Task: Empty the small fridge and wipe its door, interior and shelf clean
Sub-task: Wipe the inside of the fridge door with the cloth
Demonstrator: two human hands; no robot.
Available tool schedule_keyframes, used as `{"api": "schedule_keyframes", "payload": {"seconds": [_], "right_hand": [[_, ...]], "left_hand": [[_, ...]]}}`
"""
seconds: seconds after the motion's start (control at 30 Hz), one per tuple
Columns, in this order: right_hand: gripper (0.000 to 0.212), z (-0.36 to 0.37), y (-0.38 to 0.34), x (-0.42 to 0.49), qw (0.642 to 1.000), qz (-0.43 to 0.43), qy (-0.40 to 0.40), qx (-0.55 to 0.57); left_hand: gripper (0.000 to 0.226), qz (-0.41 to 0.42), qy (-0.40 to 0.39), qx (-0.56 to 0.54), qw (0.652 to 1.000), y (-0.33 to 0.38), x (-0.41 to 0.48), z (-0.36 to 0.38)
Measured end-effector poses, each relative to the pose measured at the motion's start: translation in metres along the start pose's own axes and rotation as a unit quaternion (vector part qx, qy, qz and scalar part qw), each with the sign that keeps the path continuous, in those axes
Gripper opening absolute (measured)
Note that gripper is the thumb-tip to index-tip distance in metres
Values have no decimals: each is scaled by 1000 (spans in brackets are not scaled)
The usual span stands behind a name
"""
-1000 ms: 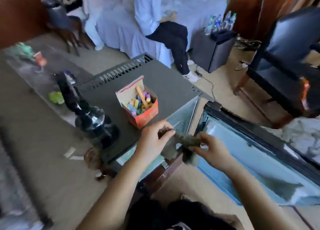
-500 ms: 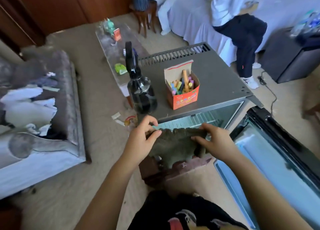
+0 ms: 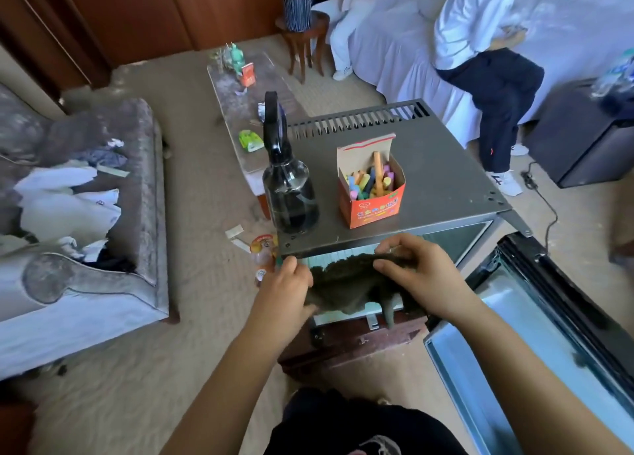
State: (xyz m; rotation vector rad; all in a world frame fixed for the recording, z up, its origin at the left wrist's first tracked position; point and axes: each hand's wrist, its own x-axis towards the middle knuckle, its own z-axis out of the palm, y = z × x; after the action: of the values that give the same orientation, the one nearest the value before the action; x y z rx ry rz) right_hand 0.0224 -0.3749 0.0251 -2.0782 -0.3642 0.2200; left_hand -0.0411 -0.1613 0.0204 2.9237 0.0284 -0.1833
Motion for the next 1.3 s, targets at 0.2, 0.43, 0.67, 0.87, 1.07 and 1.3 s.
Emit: {"api": "schedule_keyframes", "payload": {"seconds": [0.2,0.43,0.67,0.87,1.07,1.3], "right_hand": [[17,23,-31,21,988,-82,13,-134],[93,100,-91,73,982,-113,151,0],[84,117,-79,98,989,-13,148,17],[72,102,-57,14,981,-105,159,26],[58,125,61,-81,969,-156,165,99],[50,136,173,-194,949,-119,290,41]], "left_hand": [[7,-5,114,-164,980,-56,-18,-13],[19,-71,190,-283,937,-65,-34,-35],[29,-65,224,-297,926,-73,-41,-37],[45,-3,273,-305,912,-78,-42,-7],[28,167,157,-337,913,-35,-40,108],[76,307,61,-311,897,40,-84,229]]}}
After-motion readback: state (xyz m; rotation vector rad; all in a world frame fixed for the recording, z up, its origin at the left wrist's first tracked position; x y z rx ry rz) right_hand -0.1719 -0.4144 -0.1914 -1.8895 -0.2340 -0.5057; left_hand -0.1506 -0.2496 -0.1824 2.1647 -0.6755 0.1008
